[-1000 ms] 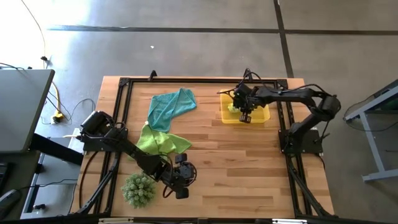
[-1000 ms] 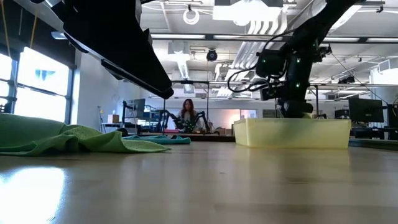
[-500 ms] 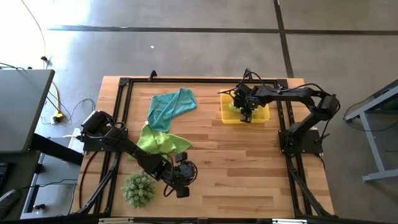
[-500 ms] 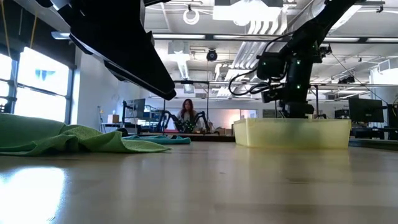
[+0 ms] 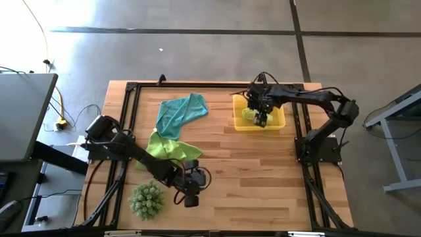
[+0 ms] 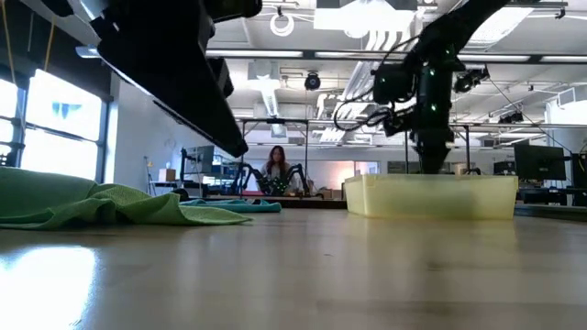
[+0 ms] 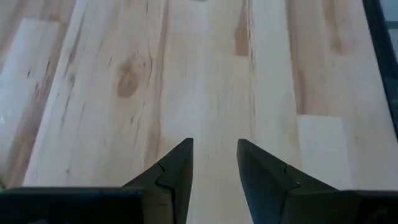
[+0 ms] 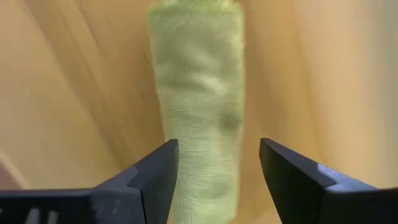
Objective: Roll microfiber towels into tight, uniform cylinder then place into a basket
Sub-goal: Put the light green towel into the bin, then roll the green towel
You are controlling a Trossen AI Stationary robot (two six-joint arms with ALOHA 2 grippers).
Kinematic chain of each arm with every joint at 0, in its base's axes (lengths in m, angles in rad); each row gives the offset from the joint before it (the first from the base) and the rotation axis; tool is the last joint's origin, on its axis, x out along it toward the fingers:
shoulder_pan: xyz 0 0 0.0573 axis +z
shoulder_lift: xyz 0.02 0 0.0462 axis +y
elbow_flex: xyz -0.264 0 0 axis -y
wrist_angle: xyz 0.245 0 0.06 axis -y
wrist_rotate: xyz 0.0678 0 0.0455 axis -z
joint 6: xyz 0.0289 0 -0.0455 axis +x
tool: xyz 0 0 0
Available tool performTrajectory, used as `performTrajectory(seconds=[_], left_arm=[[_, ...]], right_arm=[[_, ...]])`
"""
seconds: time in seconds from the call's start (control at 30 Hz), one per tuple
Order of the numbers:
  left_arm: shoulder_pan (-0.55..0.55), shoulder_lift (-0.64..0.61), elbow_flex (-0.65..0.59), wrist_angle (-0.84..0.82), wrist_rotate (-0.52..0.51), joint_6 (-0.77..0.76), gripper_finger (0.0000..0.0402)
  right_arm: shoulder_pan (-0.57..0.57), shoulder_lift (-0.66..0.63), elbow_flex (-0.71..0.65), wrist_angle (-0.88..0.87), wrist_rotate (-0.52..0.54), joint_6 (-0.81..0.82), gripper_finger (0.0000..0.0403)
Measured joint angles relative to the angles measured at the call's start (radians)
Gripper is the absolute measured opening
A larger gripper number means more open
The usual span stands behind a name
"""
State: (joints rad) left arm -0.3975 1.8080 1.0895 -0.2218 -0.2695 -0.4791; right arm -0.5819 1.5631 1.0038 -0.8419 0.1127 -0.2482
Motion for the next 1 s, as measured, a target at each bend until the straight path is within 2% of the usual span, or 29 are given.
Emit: performTrajectory(seconds=[0.17,0.23,0.33,0.5,0.63,0.8,1.0], left_arm=[[0.033,-0.058,0.002,-0.112,0.038,0.029,0.0113],[0.038,-0.092,-0.002,-0.204,0.034,0.027,0.0113],[0.038,-0.132,0.000,-0.289,0.002,0.036,0.0113],[0.036,-0.196,-0.004,-0.461,-0.074,0.082,0.0113],[0.046,-0.249,-0.026,-0.534,-0.153,0.129,0.0113],[0.086,-0.311,-0.105,-0.542,-0.162,0.151,0.0113],[0.155,-0.398,-0.255,-0.501,-0.155,0.045,0.0113]], right_arm=[[0.018,-0.001,0.146,-0.109,-0.019,0.104,0.0198],[0.052,-0.003,0.193,-0.126,-0.041,0.146,0.0194],[0.125,-0.002,0.238,-0.126,-0.072,0.197,0.0189],[0.280,-0.002,0.265,-0.072,-0.071,0.285,0.0188],[0.401,-0.001,0.266,-0.007,-0.057,0.360,0.0188],[0.520,0.000,0.265,0.071,-0.044,0.432,0.0188],[0.614,0.003,0.257,0.137,0.015,0.432,0.0187]])
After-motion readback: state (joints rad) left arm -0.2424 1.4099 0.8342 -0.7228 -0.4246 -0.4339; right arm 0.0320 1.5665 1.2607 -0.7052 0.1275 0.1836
